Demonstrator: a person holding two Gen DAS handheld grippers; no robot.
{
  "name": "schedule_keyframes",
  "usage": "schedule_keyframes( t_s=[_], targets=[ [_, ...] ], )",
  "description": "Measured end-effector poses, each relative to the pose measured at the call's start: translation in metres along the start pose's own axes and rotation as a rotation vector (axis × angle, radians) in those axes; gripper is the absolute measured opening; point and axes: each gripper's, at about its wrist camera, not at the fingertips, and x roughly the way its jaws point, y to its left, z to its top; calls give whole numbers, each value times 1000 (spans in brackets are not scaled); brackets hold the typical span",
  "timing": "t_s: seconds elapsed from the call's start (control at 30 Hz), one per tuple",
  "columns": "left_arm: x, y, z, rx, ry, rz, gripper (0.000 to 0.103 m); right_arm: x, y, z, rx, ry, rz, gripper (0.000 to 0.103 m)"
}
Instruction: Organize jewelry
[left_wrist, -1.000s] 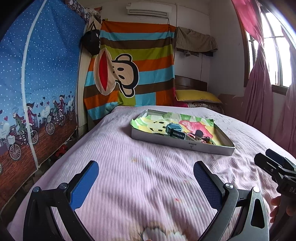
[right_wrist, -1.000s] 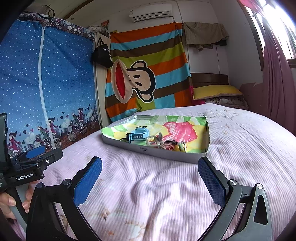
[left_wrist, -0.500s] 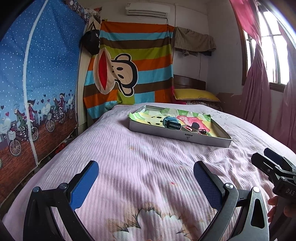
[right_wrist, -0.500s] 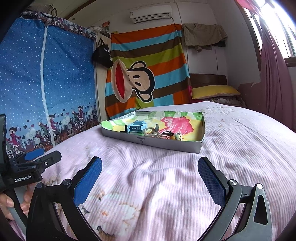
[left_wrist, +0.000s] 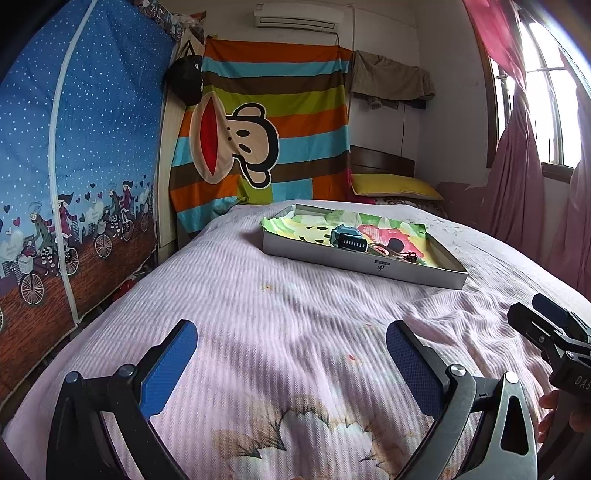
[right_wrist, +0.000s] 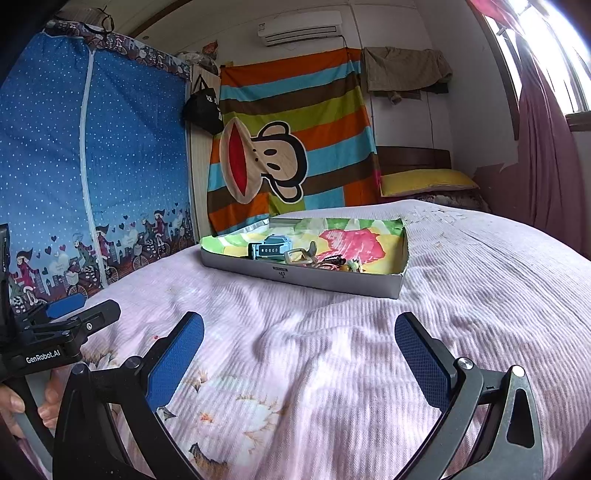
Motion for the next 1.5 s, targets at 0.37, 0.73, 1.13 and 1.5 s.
schedule_keyframes(
  t_s=[0.37, 0.73, 1.13, 1.5],
  targets=[
    [1, 2, 0, 2, -2, 3, 103, -1, 1, -1, -2, 2, -2, 102],
    [1, 3, -1, 10, -5, 3, 103, -1, 1, -1, -2, 2, -2, 102],
    [1, 3, -2, 10, -6, 3, 103, -1, 1, -1, -2, 2, -2, 102],
    [0, 2, -2, 9, -3, 1, 103, -1, 0, -1, -1, 2, -1, 102]
  ],
)
